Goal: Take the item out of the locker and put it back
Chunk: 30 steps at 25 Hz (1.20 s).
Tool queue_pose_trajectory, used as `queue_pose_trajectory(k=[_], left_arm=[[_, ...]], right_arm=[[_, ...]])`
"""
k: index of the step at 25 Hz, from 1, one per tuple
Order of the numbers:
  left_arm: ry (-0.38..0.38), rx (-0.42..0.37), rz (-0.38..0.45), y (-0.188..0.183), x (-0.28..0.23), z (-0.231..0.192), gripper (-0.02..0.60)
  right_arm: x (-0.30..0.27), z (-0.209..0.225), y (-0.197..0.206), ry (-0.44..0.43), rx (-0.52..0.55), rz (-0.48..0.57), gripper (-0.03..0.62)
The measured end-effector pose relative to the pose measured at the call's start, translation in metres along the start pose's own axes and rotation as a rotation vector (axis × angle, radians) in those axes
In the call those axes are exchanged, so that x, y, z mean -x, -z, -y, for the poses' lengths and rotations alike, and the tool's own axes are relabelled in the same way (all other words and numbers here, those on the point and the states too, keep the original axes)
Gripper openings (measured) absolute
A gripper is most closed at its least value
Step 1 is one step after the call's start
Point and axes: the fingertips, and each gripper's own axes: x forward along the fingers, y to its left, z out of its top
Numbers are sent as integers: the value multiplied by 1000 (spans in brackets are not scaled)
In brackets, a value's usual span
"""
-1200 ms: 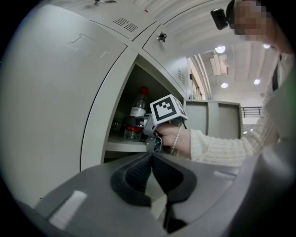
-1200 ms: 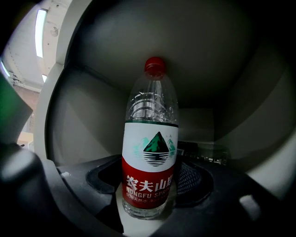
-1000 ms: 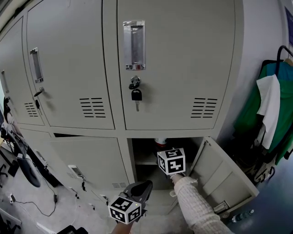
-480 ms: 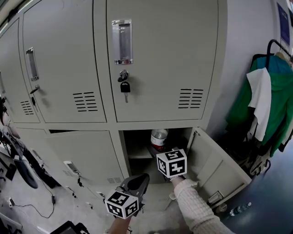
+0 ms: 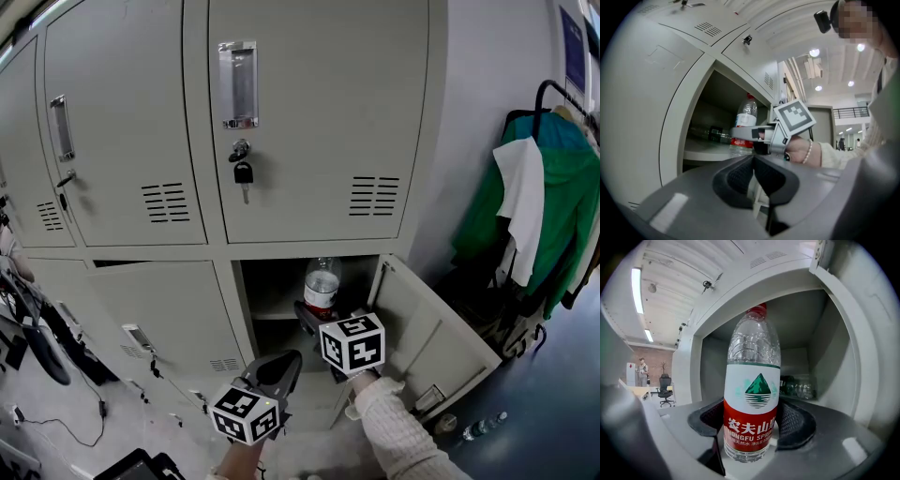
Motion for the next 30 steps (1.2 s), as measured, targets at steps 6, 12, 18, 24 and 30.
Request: queue_pose_trajectory(k=[6, 12, 18, 24, 30], left_arm=[[-34, 6, 14, 0, 6, -4, 8], [-61, 4, 3, 10, 13, -11, 8], [-64, 18, 2, 18, 17, -11, 8], [-66, 6, -20, 23, 19, -8, 8], [-61, 16, -22, 24, 23, -3, 8]], right_arm=[[16, -9, 48, -17, -24, -76, 313], [43, -23, 75, -52, -28, -97, 313], [80, -36, 71, -81, -37, -40, 313], [105, -53, 64, -108, -43, 22, 313], [116, -58, 66, -137, -49, 44, 313]])
